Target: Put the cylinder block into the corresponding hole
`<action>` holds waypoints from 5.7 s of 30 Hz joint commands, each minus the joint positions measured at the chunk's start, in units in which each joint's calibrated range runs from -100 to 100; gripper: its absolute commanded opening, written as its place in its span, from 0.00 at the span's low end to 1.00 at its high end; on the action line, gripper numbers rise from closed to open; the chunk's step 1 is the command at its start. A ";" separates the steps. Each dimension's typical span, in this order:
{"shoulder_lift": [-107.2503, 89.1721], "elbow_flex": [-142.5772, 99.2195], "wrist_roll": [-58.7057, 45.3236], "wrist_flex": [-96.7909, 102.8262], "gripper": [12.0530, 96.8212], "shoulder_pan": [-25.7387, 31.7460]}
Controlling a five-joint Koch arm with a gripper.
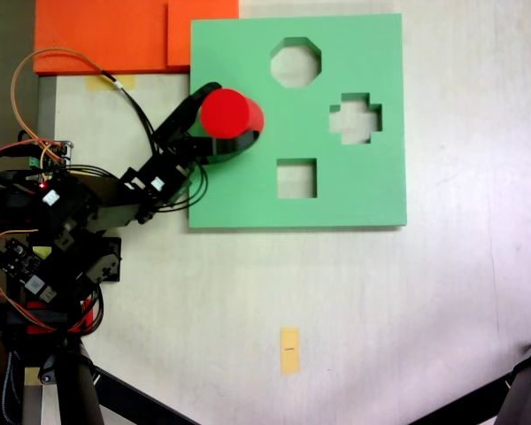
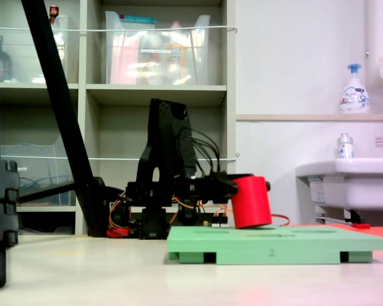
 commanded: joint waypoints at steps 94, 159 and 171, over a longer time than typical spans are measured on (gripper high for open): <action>4.32 -1.01 1.37 5.82 0.21 1.66; 15.91 -5.80 1.86 8.22 0.78 2.93; -18.87 -21.95 -0.68 8.22 0.67 2.49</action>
